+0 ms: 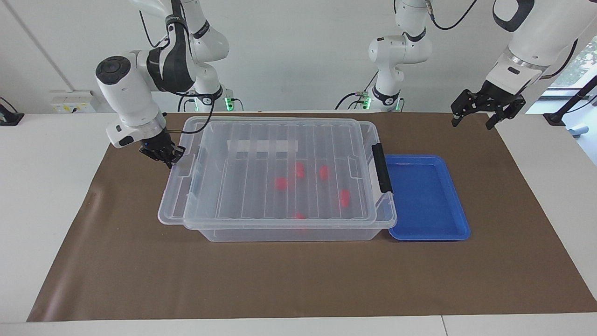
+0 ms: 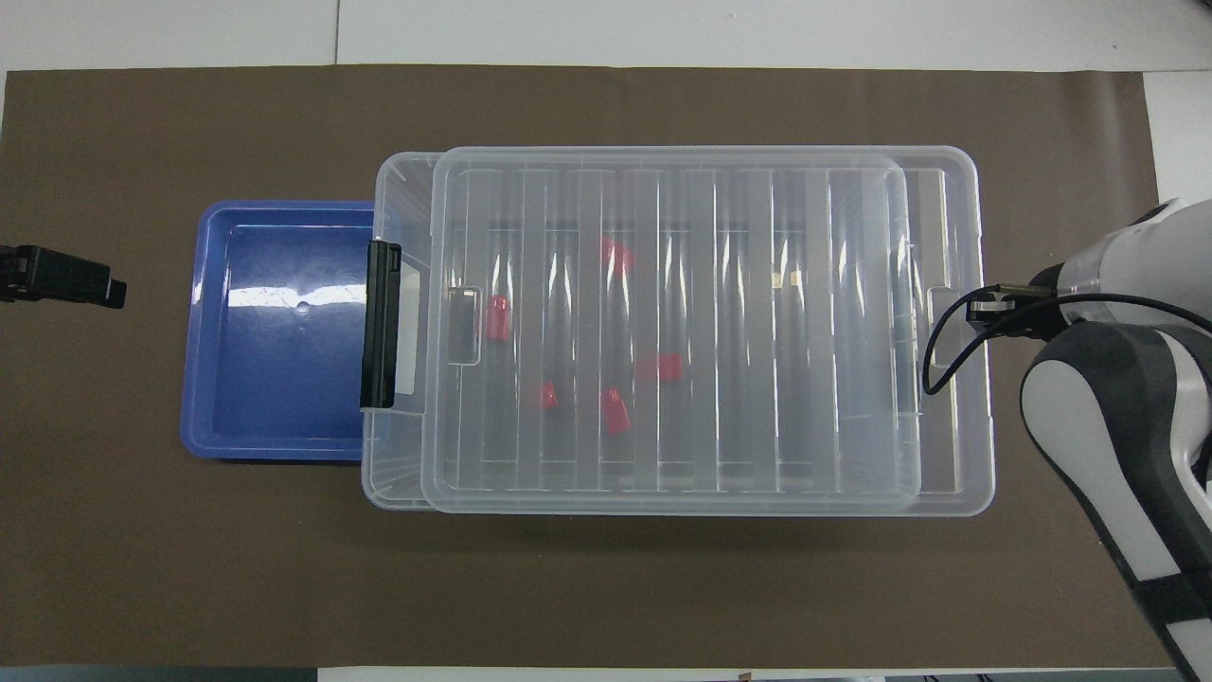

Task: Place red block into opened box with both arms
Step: 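Push the clear lid fully over the box with the right gripper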

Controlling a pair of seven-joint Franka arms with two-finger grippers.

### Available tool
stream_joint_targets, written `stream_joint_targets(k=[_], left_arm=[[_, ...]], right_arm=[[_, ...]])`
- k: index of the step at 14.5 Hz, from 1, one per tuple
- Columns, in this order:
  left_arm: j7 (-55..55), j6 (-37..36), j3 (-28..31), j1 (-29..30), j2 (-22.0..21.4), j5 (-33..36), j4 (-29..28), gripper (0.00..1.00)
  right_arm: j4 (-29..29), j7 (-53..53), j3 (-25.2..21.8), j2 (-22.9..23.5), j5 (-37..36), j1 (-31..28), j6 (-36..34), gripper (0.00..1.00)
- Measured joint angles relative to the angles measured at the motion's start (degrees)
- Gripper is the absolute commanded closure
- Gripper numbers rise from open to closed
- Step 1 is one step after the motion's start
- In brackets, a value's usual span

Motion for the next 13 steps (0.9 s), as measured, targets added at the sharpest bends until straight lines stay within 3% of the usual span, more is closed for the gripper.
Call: stream_joint_targets(k=[13], left_arm=[[0.0, -1.7, -0.1, -0.2, -0.1, 1.1, 0.1, 0.00]], right_arm=[[-0.8, 7.4, 0.6, -0.3, -0.1, 4.6, 0.0, 1.00]])
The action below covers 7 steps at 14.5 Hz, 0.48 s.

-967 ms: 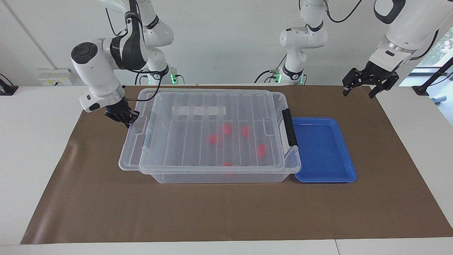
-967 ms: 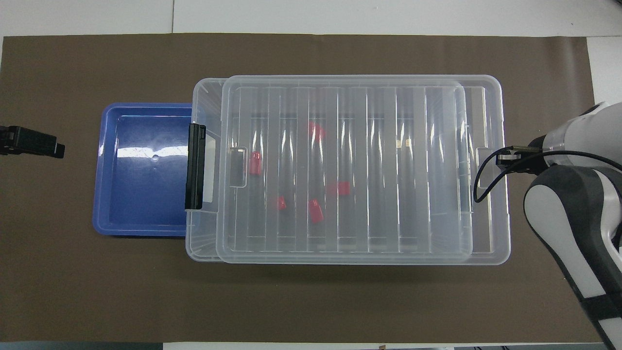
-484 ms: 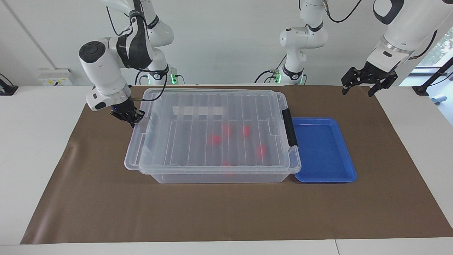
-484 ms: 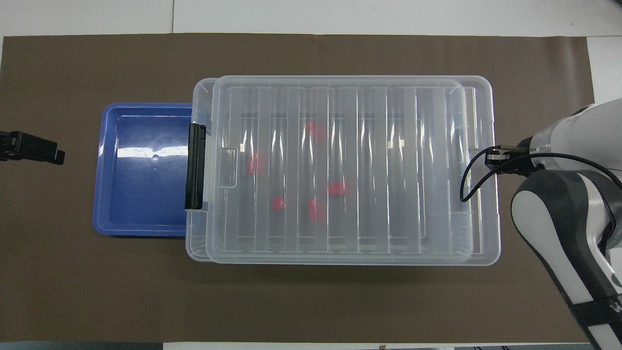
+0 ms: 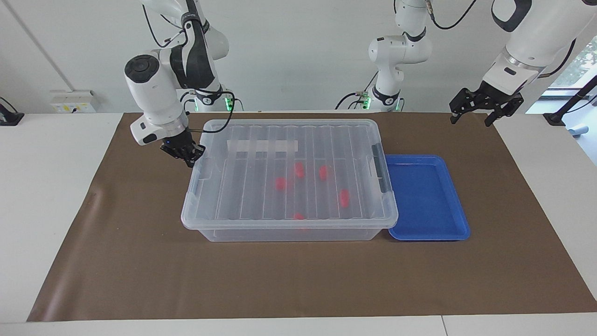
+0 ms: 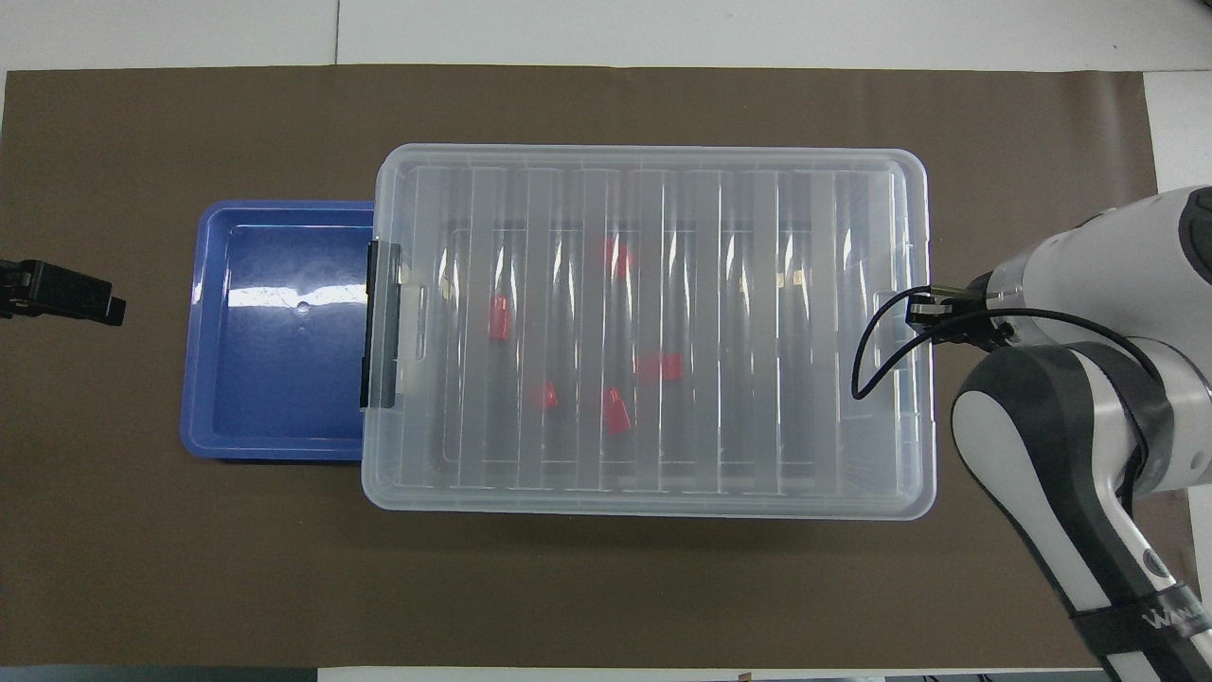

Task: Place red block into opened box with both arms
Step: 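Push the clear lid fully over the box with the right gripper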

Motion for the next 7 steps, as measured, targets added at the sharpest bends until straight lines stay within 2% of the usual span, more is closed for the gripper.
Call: stream_joint_targets(k=[4, 7], left_arm=[[0.0, 0.0, 0.1, 0.0, 0.0, 0.0, 0.0, 0.00], [0.0, 0.0, 0.0, 0.0, 0.0, 0.0, 0.0, 0.00]], right_arm=[[0.0, 0.0, 0.0, 0.0, 0.0, 0.0, -0.3, 1.00], [3.6, 0.0, -0.2, -0.2, 0.0, -0.1, -5.9, 1.00]])
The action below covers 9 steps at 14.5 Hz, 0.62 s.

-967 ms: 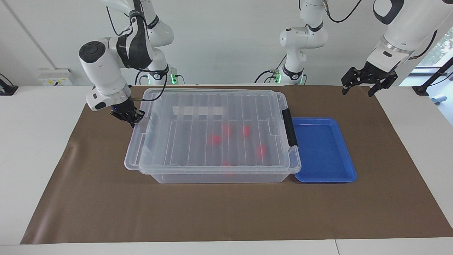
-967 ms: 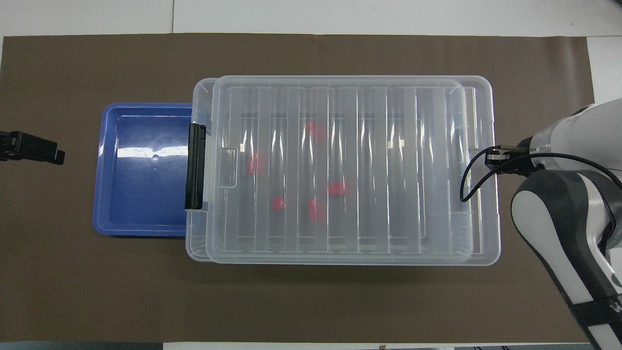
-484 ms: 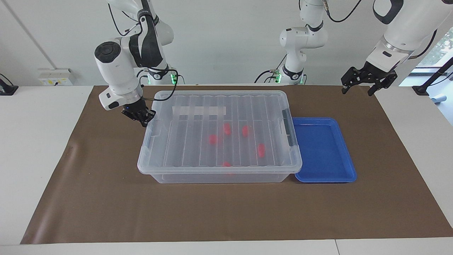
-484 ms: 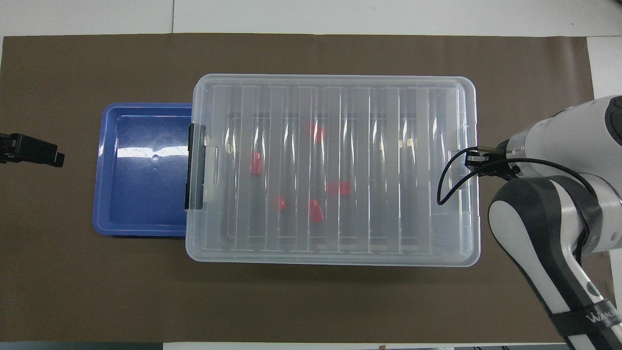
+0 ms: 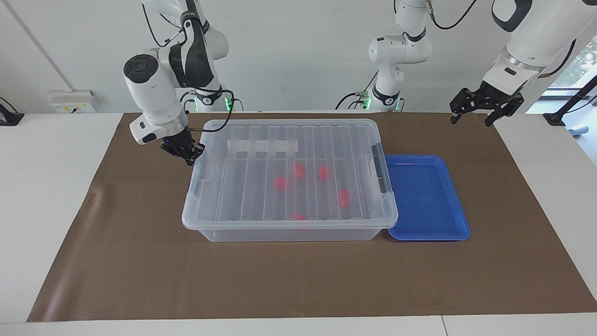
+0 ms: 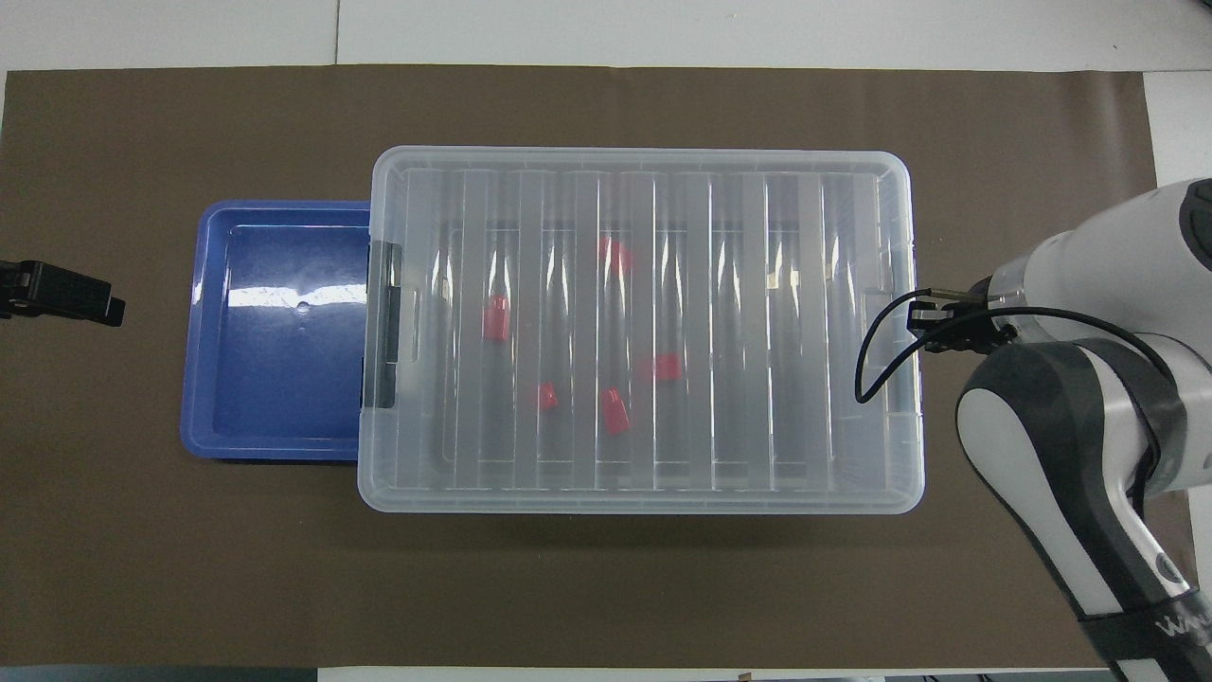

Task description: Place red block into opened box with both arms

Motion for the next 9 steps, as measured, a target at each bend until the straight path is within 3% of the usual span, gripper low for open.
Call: stream_joint_targets(k=[2, 3, 4, 5, 9], left_arm=[[0.0, 0.0, 0.0, 0.0, 0.0, 0.0, 0.0, 0.00], [0.0, 0.0, 0.0, 0.0, 0.0, 0.0, 0.0, 0.00], [0.0, 0.0, 0.0, 0.0, 0.0, 0.0, 0.0, 0.00], [0.0, 0.0, 0.0, 0.0, 0.0, 0.0, 0.0, 0.00], [0.0, 0.0, 0.0, 0.0, 0.0, 0.0, 0.0, 0.00]], right_arm=[[4.3, 0.0, -0.2, -0.3, 0.0, -0.2, -5.4, 0.99], [6.4, 0.0, -0.2, -0.5, 0.0, -0.4, -7.9, 0.75], [8.7, 0.0, -0.3, -0.7, 0.0, -0.5, -10.6, 0.19], [11.0, 0.0, -0.4, -0.8, 0.0, -0.6, -13.6, 0.00], [17.4, -2.1, -0.7, -1.6, 0.0, -1.6, -22.2, 0.00]])
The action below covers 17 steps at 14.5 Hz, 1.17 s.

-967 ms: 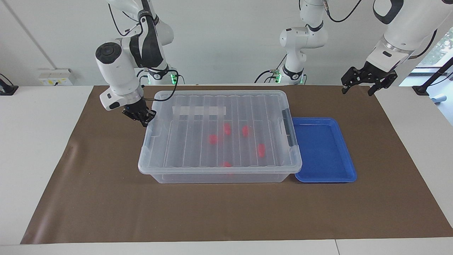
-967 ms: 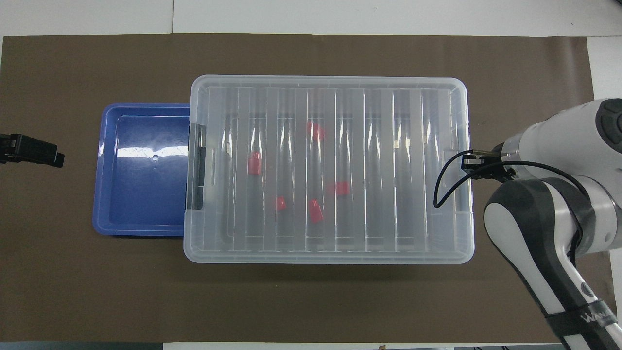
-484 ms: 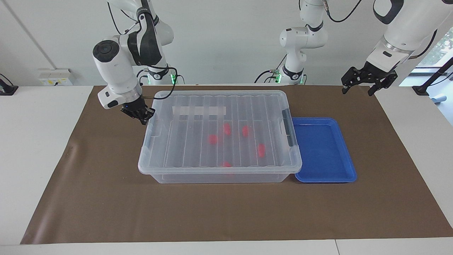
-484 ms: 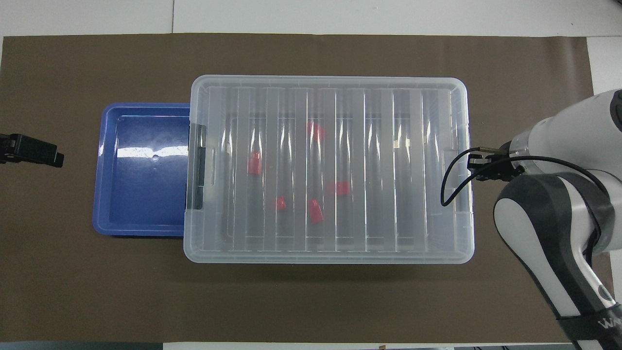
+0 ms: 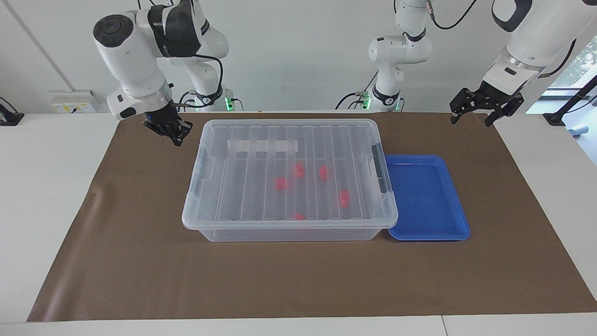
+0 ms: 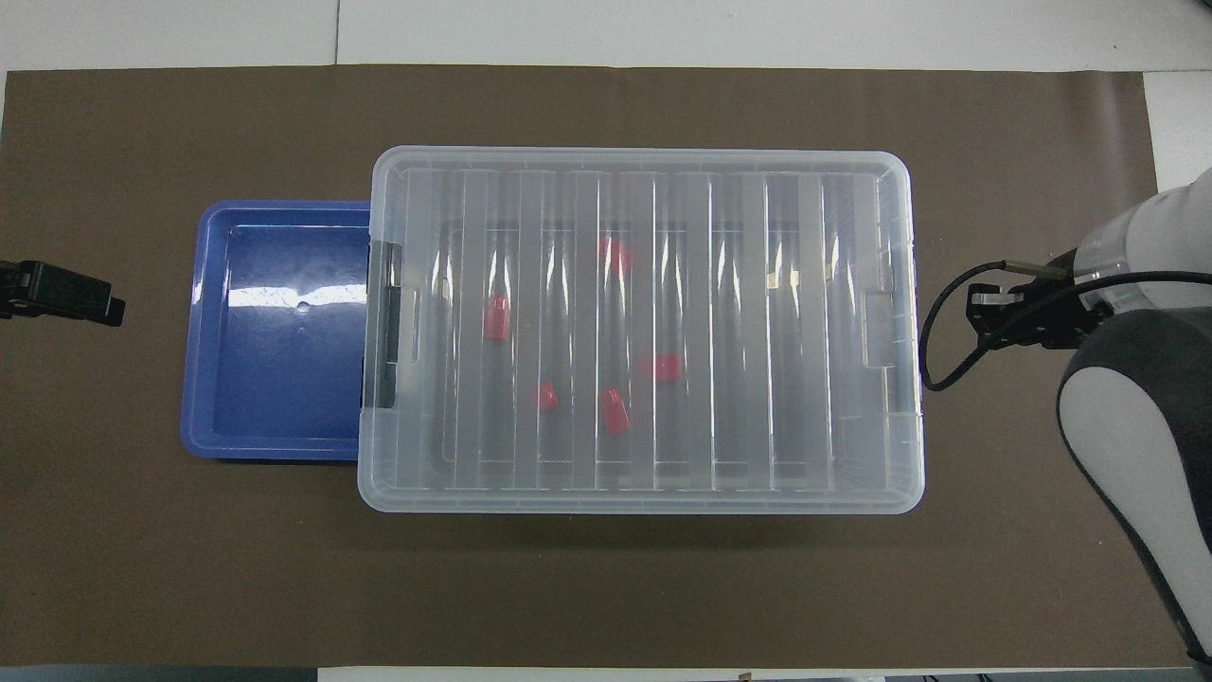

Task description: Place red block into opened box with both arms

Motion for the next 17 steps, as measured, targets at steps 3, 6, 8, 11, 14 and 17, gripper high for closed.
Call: stream_joint_targets(k=[3, 6, 8, 11, 14, 17], left_arm=[[0.0, 0.0, 0.0, 0.0, 0.0, 0.0, 0.0, 0.00], [0.0, 0.0, 0.0, 0.0, 0.0, 0.0, 0.0, 0.00], [0.0, 0.0, 0.0, 0.0, 0.0, 0.0, 0.0, 0.00], [0.0, 0.0, 0.0, 0.0, 0.0, 0.0, 0.0, 0.00], [0.0, 0.0, 0.0, 0.0, 0.0, 0.0, 0.0, 0.00], [0.0, 0.0, 0.0, 0.0, 0.0, 0.0, 0.0, 0.00]], right_arm=[[1.0, -4.8, -0.4, -0.5, 0.0, -2.7, -2.9, 0.00], [1.0, -6.3, -0.4, -0.2, 0.0, -5.9, -2.0, 0.00], [1.0, -6.6, -0.6, 0.1, 0.0, -7.3, -1.0, 0.00], [1.0, -10.1, -0.7, 0.9, 0.0, -8.0, -0.3, 0.00], [1.5, -13.1, -0.3, 1.5, 0.0, -8.1, 0.1, 0.00], [2.8, -13.5, 0.4, 1.5, 0.0, -8.1, 0.1, 0.00]])
